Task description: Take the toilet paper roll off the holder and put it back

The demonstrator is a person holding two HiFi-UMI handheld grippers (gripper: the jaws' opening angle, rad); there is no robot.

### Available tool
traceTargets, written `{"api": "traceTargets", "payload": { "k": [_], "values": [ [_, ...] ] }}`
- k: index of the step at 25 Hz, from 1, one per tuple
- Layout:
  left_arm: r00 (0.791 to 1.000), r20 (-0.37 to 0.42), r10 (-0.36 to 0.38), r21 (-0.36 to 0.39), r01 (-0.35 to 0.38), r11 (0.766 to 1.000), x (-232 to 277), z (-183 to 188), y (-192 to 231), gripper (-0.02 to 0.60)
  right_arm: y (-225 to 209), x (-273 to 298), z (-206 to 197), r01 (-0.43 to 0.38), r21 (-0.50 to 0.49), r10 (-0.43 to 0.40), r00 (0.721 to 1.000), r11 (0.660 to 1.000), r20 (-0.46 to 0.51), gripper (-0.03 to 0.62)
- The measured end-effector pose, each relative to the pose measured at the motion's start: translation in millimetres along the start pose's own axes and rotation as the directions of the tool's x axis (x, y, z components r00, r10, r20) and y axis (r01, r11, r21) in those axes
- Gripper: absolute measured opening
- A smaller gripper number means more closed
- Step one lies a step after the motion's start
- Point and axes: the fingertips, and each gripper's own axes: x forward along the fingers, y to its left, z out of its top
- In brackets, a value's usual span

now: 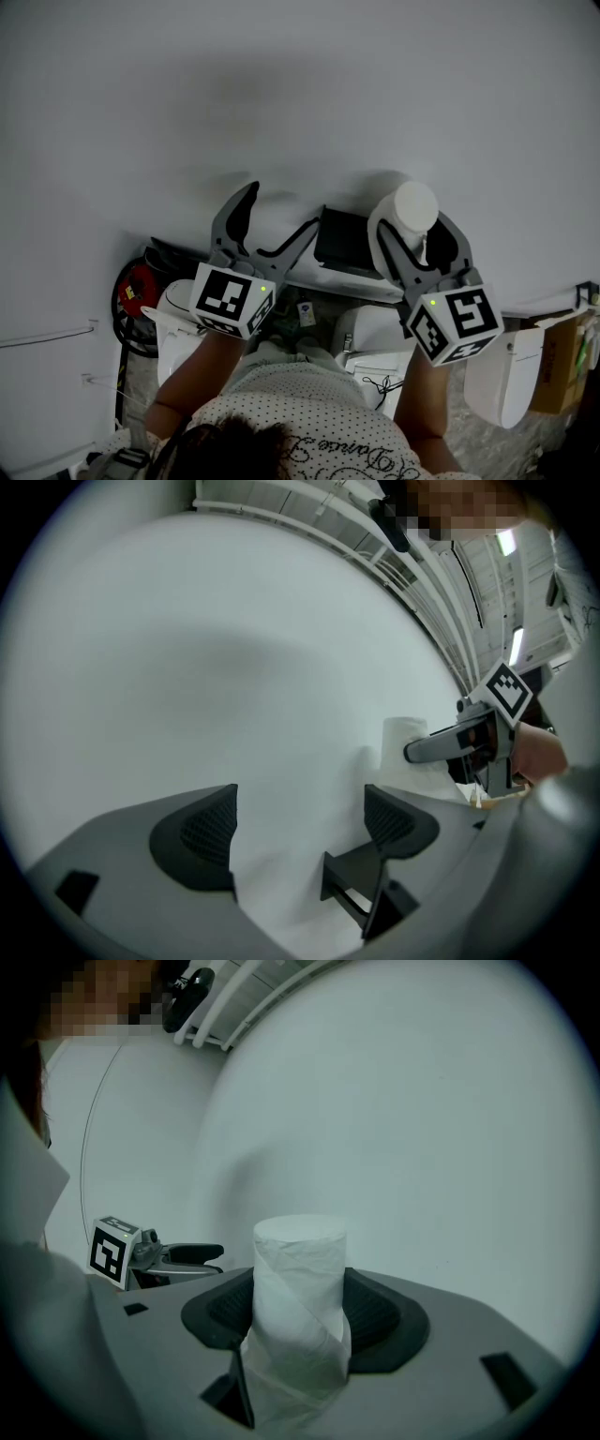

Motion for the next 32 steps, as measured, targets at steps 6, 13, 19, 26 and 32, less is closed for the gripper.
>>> {"api": "traceTargets", "payload": {
  "k": [6,13,19,26,32],
  "values": [
    [1.0,-0.003,0.007,-0.001,-0.007,1.0,-0.9,-1.6,2.6,0.411,-0.9,4.8,-0.6,-0.006,-0.001,0.006,1.0,1.0,-0.003,0.281],
    [1.0,-0.014,0.02,-0.009,-0.02,1.0,-1.4,-4.5,6.6,0.411,3.0,16.0,-13.0,-0.029,0.01,0.029,0.999,1.0,-0.044,0.281],
    [0.999,-0.024,0.029,-0.017,-0.03,0.999,-5.6,-10.5,9.4,0.411,8.6,21.3,-26.5,-0.043,0.021,0.044,0.996,0.999,-0.075,0.281],
    [0.999,-0.029,0.033,-0.026,-0.034,0.999,-9.9,-14.7,10.1,0.411,11.3,22.9,-34.1,-0.045,0.034,0.048,0.994,0.998,-0.097,0.281],
    [0.999,-0.03,0.039,-0.031,-0.04,0.999,-11.4,-15.7,11.7,0.411,14.3,24.9,-37.8,-0.055,0.041,0.059,0.992,0.998,-0.108,0.281]
  ]
}}
